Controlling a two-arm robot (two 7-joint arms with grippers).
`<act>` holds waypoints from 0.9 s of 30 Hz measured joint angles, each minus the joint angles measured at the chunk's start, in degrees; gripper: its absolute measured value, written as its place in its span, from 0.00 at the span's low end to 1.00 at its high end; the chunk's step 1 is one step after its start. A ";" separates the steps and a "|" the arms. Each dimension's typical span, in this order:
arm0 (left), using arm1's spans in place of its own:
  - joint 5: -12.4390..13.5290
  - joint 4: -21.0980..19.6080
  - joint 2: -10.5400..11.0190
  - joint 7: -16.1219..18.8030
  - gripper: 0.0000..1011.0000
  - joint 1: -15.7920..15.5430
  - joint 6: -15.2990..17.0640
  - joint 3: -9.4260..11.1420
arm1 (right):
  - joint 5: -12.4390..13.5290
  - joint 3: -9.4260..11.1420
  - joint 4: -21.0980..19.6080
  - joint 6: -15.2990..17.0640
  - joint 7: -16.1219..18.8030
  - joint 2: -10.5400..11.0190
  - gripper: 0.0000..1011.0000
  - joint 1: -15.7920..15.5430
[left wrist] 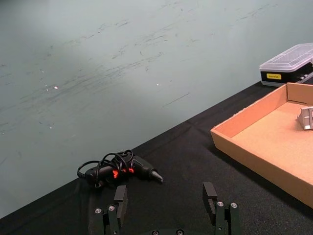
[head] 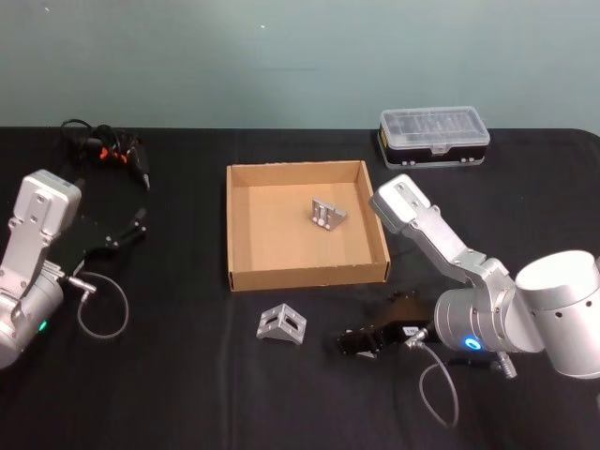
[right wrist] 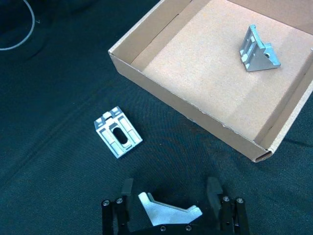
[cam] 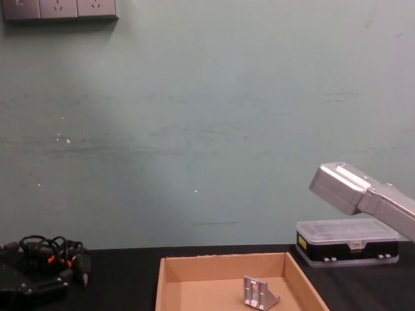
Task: Use one hand to pick up the angle iron from the table and place it into the box.
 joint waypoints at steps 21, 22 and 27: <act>0.00 0.00 0.00 0.00 1.00 0.00 0.00 0.00 | 0.00 0.00 -0.08 0.00 -0.01 0.06 0.36 0.00; 0.00 0.00 0.00 0.00 1.00 0.00 0.00 0.00 | 0.00 0.00 -0.08 0.00 -0.01 0.06 0.33 0.00; 0.00 0.00 0.00 0.00 1.00 0.00 0.00 0.00 | 0.00 0.00 -0.09 0.00 -0.01 0.06 0.16 0.00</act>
